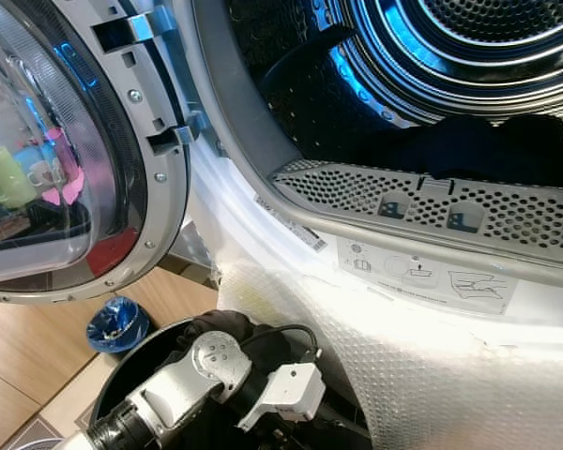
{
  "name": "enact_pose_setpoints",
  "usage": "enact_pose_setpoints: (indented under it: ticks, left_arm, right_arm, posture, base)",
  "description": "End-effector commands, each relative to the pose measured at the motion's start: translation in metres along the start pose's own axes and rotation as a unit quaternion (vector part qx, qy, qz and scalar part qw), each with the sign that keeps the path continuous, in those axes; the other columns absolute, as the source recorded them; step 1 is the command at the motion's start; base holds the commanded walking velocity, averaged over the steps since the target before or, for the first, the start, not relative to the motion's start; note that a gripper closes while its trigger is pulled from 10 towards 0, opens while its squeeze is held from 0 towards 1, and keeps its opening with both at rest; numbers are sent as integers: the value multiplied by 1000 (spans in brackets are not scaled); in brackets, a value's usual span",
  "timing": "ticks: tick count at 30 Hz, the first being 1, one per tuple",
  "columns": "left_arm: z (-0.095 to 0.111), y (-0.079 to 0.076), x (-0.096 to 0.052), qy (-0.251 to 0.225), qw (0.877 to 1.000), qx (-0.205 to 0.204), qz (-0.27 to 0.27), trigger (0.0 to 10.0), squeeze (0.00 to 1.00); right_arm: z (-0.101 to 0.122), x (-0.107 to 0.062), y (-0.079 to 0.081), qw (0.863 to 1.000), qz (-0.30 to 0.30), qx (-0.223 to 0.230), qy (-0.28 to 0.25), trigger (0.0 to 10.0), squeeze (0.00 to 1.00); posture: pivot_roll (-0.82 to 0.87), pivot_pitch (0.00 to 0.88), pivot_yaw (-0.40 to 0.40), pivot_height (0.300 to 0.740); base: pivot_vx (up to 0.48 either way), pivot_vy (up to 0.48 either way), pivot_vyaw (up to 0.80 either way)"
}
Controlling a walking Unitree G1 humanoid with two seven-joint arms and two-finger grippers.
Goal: Clothes washing
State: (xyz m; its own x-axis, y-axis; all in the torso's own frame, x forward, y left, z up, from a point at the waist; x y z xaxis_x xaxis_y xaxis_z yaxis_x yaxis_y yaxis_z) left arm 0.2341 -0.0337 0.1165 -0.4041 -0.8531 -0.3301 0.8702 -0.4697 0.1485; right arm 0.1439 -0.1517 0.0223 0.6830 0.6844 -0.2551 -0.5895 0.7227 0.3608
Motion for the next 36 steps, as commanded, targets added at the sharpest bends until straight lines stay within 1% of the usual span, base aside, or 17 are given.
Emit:
enact_pose_setpoints:
  ticks: [1,6,16,17,18,19,20,23,25,26,29,30,32,36]
  left_arm:
    - [11,2,-4,-17,1000,24,2,0,0]
    - [8,-2,-6,-16,1000,19,-1,0,0]
    - [9,-4,-6,-24,1000,15,3,0,0]
    - [9,-4,-6,-26,1000,13,5,3529,0]
    - [9,-4,-6,-26,1000,13,5,3529,0]
    - [9,-6,-5,-29,1000,3,6,10000,0]
    - [8,-8,-6,-33,999,-8,3,10000,1000]
    - [7,-11,-9,-35,999,-18,-3,10000,1000]
    - [10,-8,-20,-41,999,-29,6,10000,1000]
    - [11,-8,-23,-42,999,-32,8,10000,1000]
    - [15,-11,-41,-47,997,-53,13,10000,1000]
    - [15,-11,-41,-47,997,-53,13,10000,1000]
    - [13,-15,-57,-37,997,-71,14,10000,1000]
    - [4,-25,-79,-4,995,-95,18,10000,1000]
  right_arm:
    - [-3,7,9,1000,20,10,-4,0,0]
    - [-4,9,8,1000,15,8,-7,0,0]
    - [-4,9,7,1000,11,7,-13,0,0]
    - [-4,9,7,1000,11,8,-15,0,0]
    - [-4,9,7,1000,11,8,-15,0,0]
    - [-4,11,7,1000,12,9,-17,0,0]
    - [-3,12,6,1000,12,9,-19,0,0]
    - [-4,14,6,1000,13,10,-19,0,0]
    - [-6,16,6,1000,14,11,-18,0,0]
    - [-6,16,6,1000,14,11,-17,0,0]
    - [-8,18,5,1000,15,12,-15,0,0]
    - [-8,18,5,1000,15,12,-15,0,0]
    - [-10,18,4,1000,19,11,-8,0,0]
    - [-11,20,1,1000,19,10,-6,0,0]
  posture:
    - [5,0,216,740]
    - [2,0,216,740]
    - [-1,0,214,740]
    - [-1,0,212,740]
    - [-1,0,212,740]
    - [-3,0,210,740]
    - [-2,0,207,740]
    - [-2,0,205,740]
    - [2,0,203,740]
    - [2,0,203,740]
    - [11,0,200,740]
    - [11,0,200,740]
    - [13,0,200,740]
    - [27,0,194,740]
  base:
    - [0,0,0]
    - [0,0,0]
    - [0,0,0]
    - [0,0,0]
    - [0,0,0]
    - [0,0,0]
    - [0,0,0]
    - [0,0,0]
    - [0,0,0]
    - [0,0,0]
    - [0,0,0]
    - [0,0,0]
    - [0,0,0]
    - [0,0,0]
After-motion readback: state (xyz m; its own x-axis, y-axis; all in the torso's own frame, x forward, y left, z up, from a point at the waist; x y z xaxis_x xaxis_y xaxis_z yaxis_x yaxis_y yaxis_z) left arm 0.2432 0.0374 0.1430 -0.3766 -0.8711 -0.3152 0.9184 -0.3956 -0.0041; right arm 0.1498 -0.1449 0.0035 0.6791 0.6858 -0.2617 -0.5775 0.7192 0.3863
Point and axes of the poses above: a point about 5 cm out from each wrist's last joint towards the gripper, its own x axis pointing out of the wrist towards the gripper, its own z axis along the axis of the wrist's last joint, y = z × x, the point moved 3 cm from there along x, pointing out of the wrist towards the gripper, and after that the axes turned 5 degrees about x, right-handed, at the moved point
